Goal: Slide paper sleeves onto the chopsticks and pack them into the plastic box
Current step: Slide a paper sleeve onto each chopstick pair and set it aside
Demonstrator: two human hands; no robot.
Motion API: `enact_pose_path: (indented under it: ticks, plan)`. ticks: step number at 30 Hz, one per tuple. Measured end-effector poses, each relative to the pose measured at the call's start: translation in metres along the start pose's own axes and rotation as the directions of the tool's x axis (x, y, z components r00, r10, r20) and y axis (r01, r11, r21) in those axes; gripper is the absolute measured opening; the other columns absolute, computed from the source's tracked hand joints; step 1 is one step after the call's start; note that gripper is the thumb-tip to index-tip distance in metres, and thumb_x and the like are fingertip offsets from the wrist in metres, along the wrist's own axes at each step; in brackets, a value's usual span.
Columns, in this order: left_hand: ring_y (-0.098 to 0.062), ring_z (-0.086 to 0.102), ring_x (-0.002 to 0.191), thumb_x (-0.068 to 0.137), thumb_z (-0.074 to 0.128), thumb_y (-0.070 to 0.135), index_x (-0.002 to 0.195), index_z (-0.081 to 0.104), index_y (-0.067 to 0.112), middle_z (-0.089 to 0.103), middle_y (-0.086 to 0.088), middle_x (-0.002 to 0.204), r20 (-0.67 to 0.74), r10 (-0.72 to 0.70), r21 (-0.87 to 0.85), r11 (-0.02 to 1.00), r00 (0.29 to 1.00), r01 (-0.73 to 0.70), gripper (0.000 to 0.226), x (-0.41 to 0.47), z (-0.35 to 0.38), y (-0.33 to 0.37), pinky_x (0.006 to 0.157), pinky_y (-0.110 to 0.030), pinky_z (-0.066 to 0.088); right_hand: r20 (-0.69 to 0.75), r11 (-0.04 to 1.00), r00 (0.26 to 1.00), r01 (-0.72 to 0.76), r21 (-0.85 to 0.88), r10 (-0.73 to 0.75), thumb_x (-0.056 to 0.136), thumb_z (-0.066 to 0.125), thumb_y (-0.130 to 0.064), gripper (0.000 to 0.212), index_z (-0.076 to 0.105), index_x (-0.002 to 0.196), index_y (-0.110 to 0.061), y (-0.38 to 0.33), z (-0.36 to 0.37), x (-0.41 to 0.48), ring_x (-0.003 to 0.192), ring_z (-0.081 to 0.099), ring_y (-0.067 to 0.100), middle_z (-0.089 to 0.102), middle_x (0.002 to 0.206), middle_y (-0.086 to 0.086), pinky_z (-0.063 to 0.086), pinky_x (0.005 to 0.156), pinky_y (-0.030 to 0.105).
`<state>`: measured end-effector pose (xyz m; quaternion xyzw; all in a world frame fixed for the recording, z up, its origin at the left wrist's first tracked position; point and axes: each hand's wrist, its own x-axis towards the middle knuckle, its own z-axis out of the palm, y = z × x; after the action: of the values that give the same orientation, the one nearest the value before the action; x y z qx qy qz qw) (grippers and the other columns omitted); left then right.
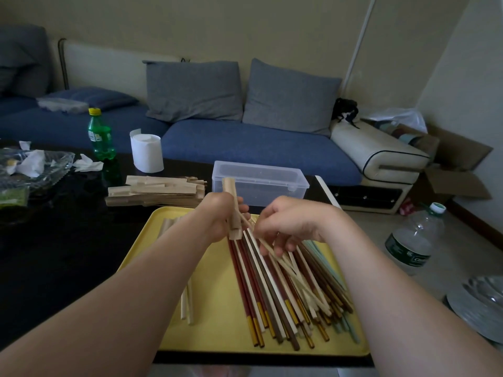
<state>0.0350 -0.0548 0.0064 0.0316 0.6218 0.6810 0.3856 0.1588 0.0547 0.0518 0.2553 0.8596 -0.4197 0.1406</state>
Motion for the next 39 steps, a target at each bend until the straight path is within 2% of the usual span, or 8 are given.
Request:
enact_pose_path:
  ticks: [3, 7, 15, 23, 28, 32, 35, 39]
  plan:
    - [-0.026, 0.068, 0.084, 0.11, 0.045, 0.014, 0.119, 0.063, 0.002, 0.068, -0.015, 0.096, -0.032, -0.02, -0.068, 0.998, 0.999, 0.018, 0.024, 0.002, -0.003, 0.002, 0.067, -0.04, 0.06, 0.132, 0.997, 0.99, -0.037, -0.068, 0.045, 0.103, 0.067, -0.009, 0.023, 0.068, 0.124, 0.0, -0.001, 0.0, -0.001, 0.063, 0.071, 0.019, 0.082, 0.098, 0.018, 0.052, 0.05, 0.022]
    - [-0.024, 0.067, 0.082, 0.11, 0.045, 0.013, 0.122, 0.062, 0.004, 0.066, -0.014, 0.094, -0.031, -0.022, -0.106, 0.994, 0.999, 0.018, 0.022, 0.002, -0.004, 0.004, 0.063, -0.038, 0.059, 0.117, 0.993, 0.99, -0.071, -0.091, 0.082, 0.103, 0.065, -0.008, 0.023, 0.07, 0.124, -0.001, 0.0, 0.002, 0.001, 0.064, 0.071, 0.018, 0.083, 0.098, 0.016, 0.052, 0.051, 0.022]
    - [-0.02, 0.062, 0.076, 0.11, 0.046, 0.004, 0.13, 0.053, -0.002, 0.058, -0.013, 0.091, 0.114, 0.08, -0.164, 0.985, 0.99, -0.061, 0.022, -0.004, 0.009, 0.003, 0.076, -0.037, 0.061, -0.132, 0.982, 0.991, 0.033, 0.188, -0.008, 0.101, 0.075, -0.02, 0.031, 0.068, 0.124, 0.0, 0.002, 0.011, 0.016, 0.065, 0.068, 0.014, 0.083, 0.096, 0.014, 0.047, 0.052, 0.021]
    - [-0.03, 0.072, 0.096, 0.109, 0.051, 0.007, 0.122, 0.047, 0.0, 0.063, -0.021, 0.111, 0.088, 0.097, -0.204, 0.976, 0.991, -0.078, 0.015, -0.004, 0.005, 0.006, 0.083, -0.044, 0.062, -0.036, 0.956, 0.998, -0.043, 0.29, 0.056, 0.098, 0.074, 0.004, 0.053, 0.046, 0.142, -0.007, 0.006, -0.006, 0.001, 0.065, 0.071, 0.015, 0.082, 0.102, 0.021, 0.049, 0.05, 0.02]
    - [-0.024, 0.07, 0.09, 0.106, 0.056, 0.004, 0.115, 0.06, -0.003, 0.065, -0.019, 0.104, 0.244, 0.038, -0.015, 0.999, 0.969, -0.036, 0.012, -0.009, 0.011, -0.001, 0.082, -0.042, 0.063, -0.096, 0.939, 0.995, -0.005, 0.343, 0.041, 0.095, 0.079, 0.0, 0.016, 0.071, 0.108, -0.005, 0.008, 0.0, 0.006, 0.068, 0.072, 0.013, 0.083, 0.103, 0.018, 0.052, 0.055, 0.019]
    - [-0.024, 0.074, 0.092, 0.102, 0.065, 0.009, 0.124, 0.064, -0.003, 0.073, -0.017, 0.11, 0.232, 0.016, 0.136, 0.989, 0.972, -0.049, 0.025, -0.004, 0.008, -0.005, 0.077, -0.043, 0.065, -0.095, 0.958, 0.991, -0.066, 0.279, 0.096, 0.101, 0.076, -0.014, 0.024, 0.073, 0.118, 0.003, 0.008, -0.001, 0.004, 0.073, 0.078, 0.018, 0.083, 0.097, 0.018, 0.058, 0.057, 0.022]
    - [-0.027, 0.075, 0.09, 0.103, 0.064, 0.011, 0.123, 0.062, -0.003, 0.073, -0.02, 0.106, 0.211, 0.012, 0.207, 0.977, 0.977, -0.056, 0.025, -0.006, 0.006, -0.005, 0.072, -0.041, 0.065, -0.236, 0.975, 0.947, -0.204, 0.088, 0.219, 0.105, 0.069, -0.014, 0.018, 0.068, 0.115, 0.001, 0.013, -0.005, 0.005, 0.062, 0.074, 0.018, 0.082, 0.089, 0.017, 0.057, 0.055, 0.025]
    - [-0.027, 0.077, 0.092, 0.104, 0.062, 0.013, 0.133, 0.055, -0.003, 0.074, -0.02, 0.108, 0.178, 0.012, 0.261, 0.964, 0.984, -0.059, 0.033, -0.005, 0.004, -0.005, 0.067, -0.039, 0.065, -0.424, 0.911, 0.867, -0.367, -0.187, 0.262, 0.091, 0.085, -0.008, 0.026, 0.063, 0.105, -0.006, 0.021, -0.003, 0.006, 0.062, 0.077, 0.02, 0.08, 0.087, 0.016, 0.066, 0.065, 0.031]
